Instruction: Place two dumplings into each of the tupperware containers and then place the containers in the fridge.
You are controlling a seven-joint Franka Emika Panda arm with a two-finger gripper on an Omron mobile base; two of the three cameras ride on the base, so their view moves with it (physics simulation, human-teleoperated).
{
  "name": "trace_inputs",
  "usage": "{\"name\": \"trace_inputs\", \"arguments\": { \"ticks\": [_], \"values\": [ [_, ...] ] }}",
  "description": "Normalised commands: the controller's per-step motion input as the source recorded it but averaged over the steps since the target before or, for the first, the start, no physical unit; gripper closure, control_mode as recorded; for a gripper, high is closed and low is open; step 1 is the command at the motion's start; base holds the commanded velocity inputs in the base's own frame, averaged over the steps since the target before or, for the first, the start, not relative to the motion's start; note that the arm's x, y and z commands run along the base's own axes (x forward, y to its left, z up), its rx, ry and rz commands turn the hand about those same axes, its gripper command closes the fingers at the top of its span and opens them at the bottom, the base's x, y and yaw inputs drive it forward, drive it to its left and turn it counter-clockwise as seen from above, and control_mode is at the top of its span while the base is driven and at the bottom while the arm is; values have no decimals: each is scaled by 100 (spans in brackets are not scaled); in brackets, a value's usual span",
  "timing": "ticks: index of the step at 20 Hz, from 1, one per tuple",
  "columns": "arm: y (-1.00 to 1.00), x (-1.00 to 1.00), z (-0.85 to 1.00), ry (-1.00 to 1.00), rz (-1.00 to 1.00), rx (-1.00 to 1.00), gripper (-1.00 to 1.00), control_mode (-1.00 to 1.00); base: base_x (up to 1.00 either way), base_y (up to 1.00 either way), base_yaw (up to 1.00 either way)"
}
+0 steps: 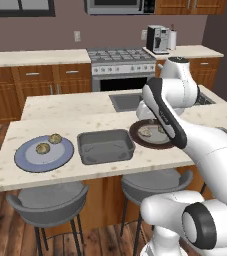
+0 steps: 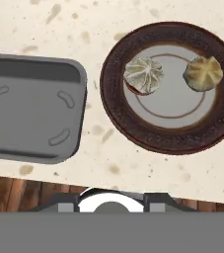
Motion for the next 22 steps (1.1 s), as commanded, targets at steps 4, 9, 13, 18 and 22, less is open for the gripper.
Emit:
{"name": "trace_inputs", "arguments": {
  "ticks": [4,9,13,18,22],
  "values": [
    [-5,0,0,0,-6,2,-100,-100,0,0,0],
    [-33,7,-12,0,-24,7,-100,-100,0,0,0],
    [-54,38,-38,1,-30,4,-100,-100,0,0,0],
    [-39,53,-35,10,-27,0,-100,-100,0,0,0],
    [-21,57,-33,7,-15,0,-100,-100,0,0,0]
  ]
}}
